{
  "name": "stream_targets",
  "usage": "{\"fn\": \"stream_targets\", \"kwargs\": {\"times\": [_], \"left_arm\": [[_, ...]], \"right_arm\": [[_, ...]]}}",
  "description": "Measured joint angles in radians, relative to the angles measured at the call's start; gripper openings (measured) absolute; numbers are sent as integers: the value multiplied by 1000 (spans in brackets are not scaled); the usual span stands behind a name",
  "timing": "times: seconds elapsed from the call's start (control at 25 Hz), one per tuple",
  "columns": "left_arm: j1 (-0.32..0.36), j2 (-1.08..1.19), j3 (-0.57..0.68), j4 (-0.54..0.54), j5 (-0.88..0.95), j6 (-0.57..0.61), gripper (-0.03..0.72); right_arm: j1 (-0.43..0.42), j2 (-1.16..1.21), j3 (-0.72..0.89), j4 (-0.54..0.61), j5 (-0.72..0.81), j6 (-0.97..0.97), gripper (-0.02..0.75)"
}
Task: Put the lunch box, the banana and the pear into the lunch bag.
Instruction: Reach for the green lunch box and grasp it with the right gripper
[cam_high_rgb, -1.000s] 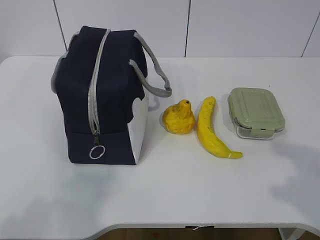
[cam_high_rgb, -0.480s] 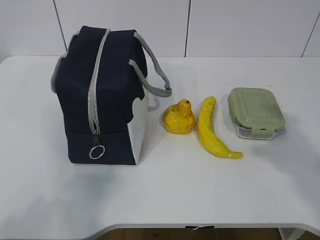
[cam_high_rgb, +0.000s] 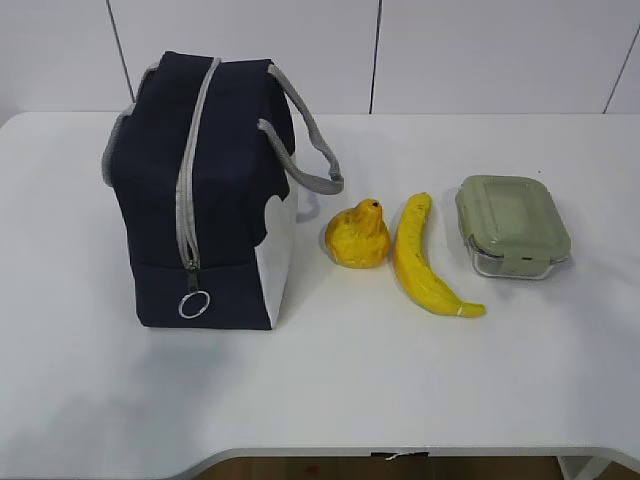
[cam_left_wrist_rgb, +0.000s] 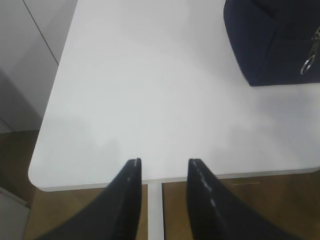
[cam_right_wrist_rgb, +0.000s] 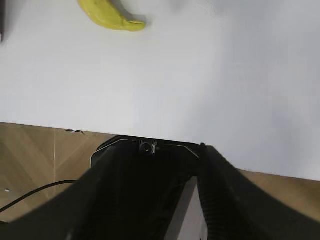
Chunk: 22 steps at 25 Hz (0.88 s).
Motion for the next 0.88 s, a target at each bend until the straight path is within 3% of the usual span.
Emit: {"fn": "stream_targets", "kwargs": {"times": [0.24, 0.56, 0.88], "left_arm": [[0, 0, 0, 0, 0, 0, 239], [0, 0, 0, 0, 0, 0, 240], [0, 0, 0, 0, 0, 0, 240]], "right_arm": [[-39, 89, -43, 111, 38, -129, 399], [-274, 184, -53, 461, 44, -387, 399], [-291, 360, -83, 501, 38, -451, 399]]}}
